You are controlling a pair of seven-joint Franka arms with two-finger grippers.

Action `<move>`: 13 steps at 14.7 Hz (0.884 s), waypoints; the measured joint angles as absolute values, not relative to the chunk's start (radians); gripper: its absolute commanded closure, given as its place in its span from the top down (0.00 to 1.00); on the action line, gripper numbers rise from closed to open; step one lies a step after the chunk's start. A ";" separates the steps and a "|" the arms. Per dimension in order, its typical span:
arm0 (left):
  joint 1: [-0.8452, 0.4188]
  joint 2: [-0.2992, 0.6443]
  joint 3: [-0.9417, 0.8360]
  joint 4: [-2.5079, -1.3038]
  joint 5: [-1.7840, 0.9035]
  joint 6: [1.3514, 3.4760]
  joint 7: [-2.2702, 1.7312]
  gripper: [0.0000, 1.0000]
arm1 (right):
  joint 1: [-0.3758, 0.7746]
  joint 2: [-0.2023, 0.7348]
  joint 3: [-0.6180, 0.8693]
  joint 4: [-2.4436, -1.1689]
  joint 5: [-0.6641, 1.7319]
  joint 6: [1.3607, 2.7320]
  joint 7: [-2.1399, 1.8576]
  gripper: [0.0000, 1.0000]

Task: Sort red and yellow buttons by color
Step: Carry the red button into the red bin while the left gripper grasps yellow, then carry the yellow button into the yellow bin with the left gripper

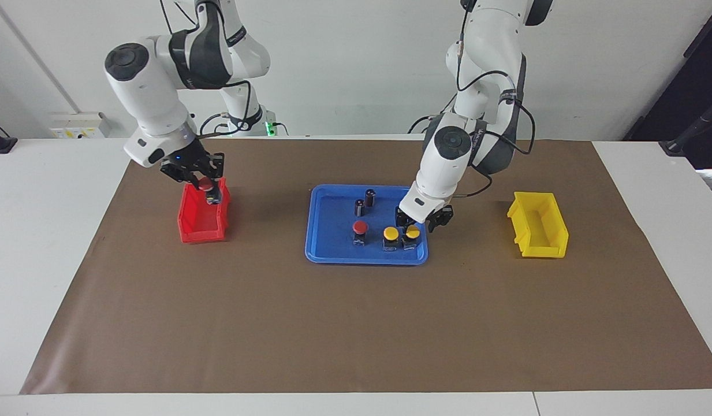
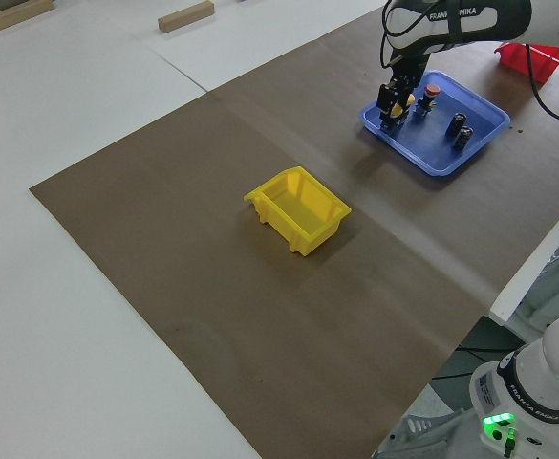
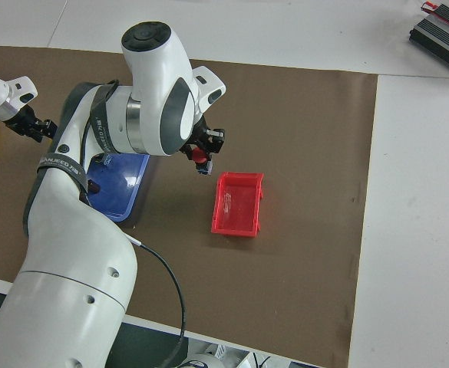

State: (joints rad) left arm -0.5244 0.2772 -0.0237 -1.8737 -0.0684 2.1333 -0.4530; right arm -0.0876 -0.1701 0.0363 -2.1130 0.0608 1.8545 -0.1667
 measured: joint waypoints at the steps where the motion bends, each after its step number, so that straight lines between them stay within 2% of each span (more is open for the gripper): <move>1: -0.528 0.277 -0.024 -1.874 -0.072 2.136 -0.455 0.69 | -0.113 -0.190 0.035 -2.158 0.064 1.877 -0.200 0.16; 3: -0.534 0.279 -0.024 -1.877 -0.073 2.146 -0.467 0.58 | -0.125 -0.216 0.035 -2.240 0.065 1.920 -0.236 0.16; 4: -0.537 0.282 -0.024 -1.878 -0.073 2.151 -0.474 0.47 | -0.125 -0.224 0.036 -2.272 0.065 1.937 -0.245 0.16; 5: -0.539 0.286 -0.024 -1.879 -0.073 2.157 -0.480 0.27 | -0.126 -0.230 0.036 -2.300 0.065 1.950 -0.251 0.16; 6: -0.542 0.290 -0.024 -1.879 -0.073 2.161 -0.485 0.11 | -0.129 -0.233 0.035 -2.324 0.065 1.966 -0.257 0.16; 7: -0.544 0.292 -0.024 -1.879 -0.073 2.164 -0.486 0.03 | -0.133 -0.235 0.036 -2.347 0.065 1.992 -0.266 0.16; 13: -0.542 0.290 -0.017 -1.855 -0.105 2.133 -0.491 0.02 | -0.181 -0.236 0.035 -2.426 0.065 2.077 -0.326 0.16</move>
State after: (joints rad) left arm -0.5416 0.2903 -0.0167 -1.8545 -0.1052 2.1332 -0.4913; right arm -0.1812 -0.2361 0.0354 -2.4262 0.0650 2.0769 -0.3257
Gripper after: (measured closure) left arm 0.590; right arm 0.586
